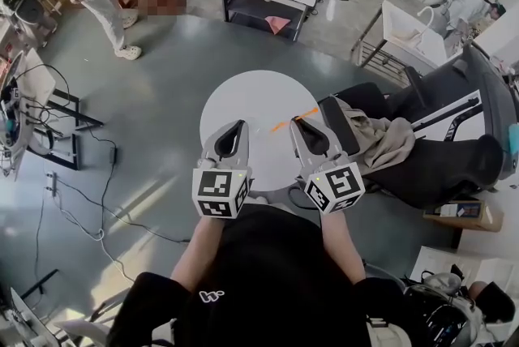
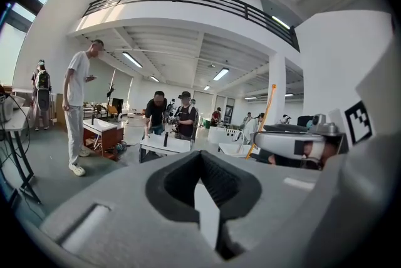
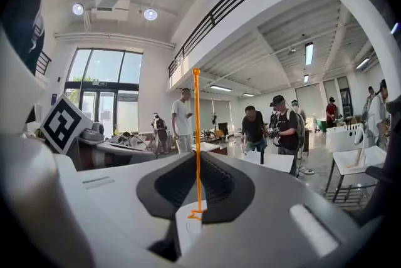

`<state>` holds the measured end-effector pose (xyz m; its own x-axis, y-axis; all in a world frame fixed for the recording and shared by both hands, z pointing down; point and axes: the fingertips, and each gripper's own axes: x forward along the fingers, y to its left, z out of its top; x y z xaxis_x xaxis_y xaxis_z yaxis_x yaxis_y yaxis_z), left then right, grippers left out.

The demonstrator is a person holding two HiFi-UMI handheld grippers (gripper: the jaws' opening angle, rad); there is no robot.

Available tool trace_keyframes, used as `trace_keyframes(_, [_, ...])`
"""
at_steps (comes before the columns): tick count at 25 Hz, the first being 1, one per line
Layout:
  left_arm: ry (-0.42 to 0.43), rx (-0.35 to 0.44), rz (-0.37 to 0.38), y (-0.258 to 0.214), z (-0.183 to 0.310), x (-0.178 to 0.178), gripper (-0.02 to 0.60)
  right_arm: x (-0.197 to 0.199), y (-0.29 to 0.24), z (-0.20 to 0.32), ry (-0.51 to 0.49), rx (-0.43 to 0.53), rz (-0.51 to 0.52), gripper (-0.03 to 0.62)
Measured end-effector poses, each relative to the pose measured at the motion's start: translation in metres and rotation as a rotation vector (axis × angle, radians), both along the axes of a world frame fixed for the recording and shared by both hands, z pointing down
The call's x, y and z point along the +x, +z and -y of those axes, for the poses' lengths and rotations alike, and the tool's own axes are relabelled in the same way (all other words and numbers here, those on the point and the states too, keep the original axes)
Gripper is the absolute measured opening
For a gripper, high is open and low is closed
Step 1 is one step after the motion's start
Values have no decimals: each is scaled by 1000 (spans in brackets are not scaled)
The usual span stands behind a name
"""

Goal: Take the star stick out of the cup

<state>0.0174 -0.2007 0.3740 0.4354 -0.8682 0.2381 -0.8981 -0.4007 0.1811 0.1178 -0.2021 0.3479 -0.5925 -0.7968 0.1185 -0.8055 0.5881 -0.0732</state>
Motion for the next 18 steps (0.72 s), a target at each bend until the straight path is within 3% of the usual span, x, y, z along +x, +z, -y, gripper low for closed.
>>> trace_keyframes(4, [-9,-5,-21,1,-6,4,2,-5,4,-8,-28,18,-51,23])
trace_keyframes(18, [-34,-18,-11,11,-27,2,3,-16,16,-23,-68,-2,-42,23])
